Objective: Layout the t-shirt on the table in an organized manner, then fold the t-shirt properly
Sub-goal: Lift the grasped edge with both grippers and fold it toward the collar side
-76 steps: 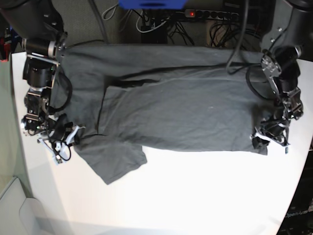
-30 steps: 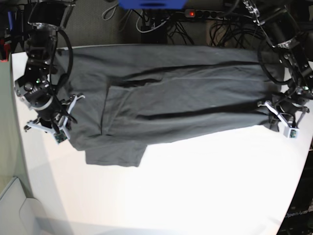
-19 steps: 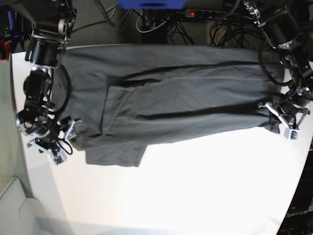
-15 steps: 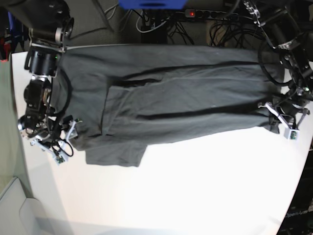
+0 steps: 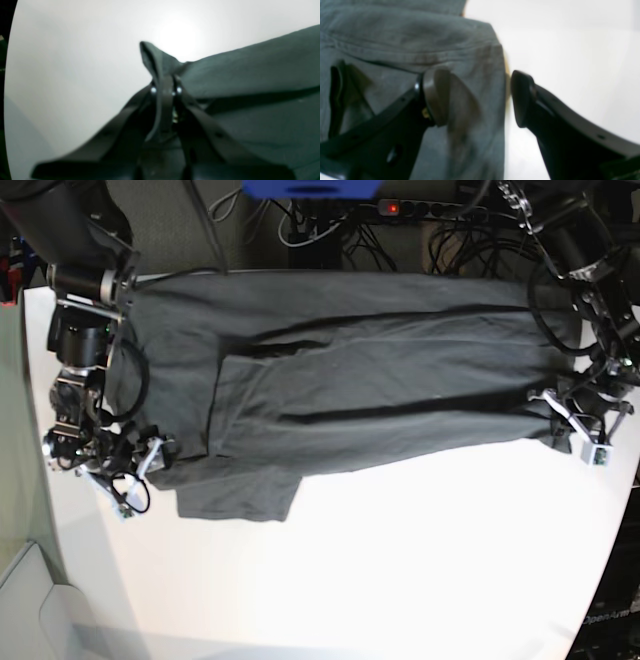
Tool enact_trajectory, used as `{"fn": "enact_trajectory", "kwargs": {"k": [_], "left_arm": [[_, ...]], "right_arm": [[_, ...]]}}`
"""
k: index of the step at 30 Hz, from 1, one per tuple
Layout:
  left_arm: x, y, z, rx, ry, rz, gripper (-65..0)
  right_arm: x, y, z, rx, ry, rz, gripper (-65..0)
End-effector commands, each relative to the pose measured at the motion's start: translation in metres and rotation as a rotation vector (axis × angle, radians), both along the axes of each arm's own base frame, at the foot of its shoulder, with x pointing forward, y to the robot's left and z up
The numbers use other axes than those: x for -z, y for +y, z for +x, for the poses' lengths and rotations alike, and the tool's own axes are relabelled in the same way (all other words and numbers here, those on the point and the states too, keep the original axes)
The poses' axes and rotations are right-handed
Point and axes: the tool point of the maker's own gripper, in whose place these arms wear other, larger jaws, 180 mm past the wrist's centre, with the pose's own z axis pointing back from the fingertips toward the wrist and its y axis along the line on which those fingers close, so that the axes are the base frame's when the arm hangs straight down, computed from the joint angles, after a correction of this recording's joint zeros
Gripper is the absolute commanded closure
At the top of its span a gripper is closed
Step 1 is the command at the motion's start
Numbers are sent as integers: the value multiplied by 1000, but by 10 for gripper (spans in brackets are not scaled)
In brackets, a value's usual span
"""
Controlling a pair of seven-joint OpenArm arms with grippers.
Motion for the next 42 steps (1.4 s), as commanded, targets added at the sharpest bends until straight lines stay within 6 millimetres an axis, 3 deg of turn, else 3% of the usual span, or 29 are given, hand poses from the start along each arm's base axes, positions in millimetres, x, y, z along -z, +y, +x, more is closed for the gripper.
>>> {"fn": "enact_trajectory", "kwargs": {"k": [1,3,8,13,16,18,24,34,39,42], "left_arm": [[-19,6,11,-2,-62,17,-3],[-19,5,11,-2,-62,15,-3],[-20,4,11,-1,-65,11,-3],[-23,4,12,0,-72,15,-3],[-24,4,13,0,-76,13,-3],[-25,4,13,1,-80,16,-3],[-36,2,14,8,-106,34,-3],[-37,-11,-9,41,-130,-16,-3],[-47,7,-24,-23,-164,-32,-3],[-46,20,-33,-60,-129,-36,-3]], "right_arm": [[-8,-8,5,2,-11,-26,-356],[-7,-8,5,2,-8,-26,-278],[2,-8,-6,0,17,-31,-4],[4,-10,-8,6,17,-28,0],[-8,-14,-7,12,-26,-47,0],[-22,-19,-9,19,-81,-75,0],[-55,-7,-19,0,-156,-151,0],[-111,-4,-55,-3,-259,-300,0],[-128,4,-71,-11,-309,-329,0],[-127,5,-81,-17,-306,-338,0]]}}
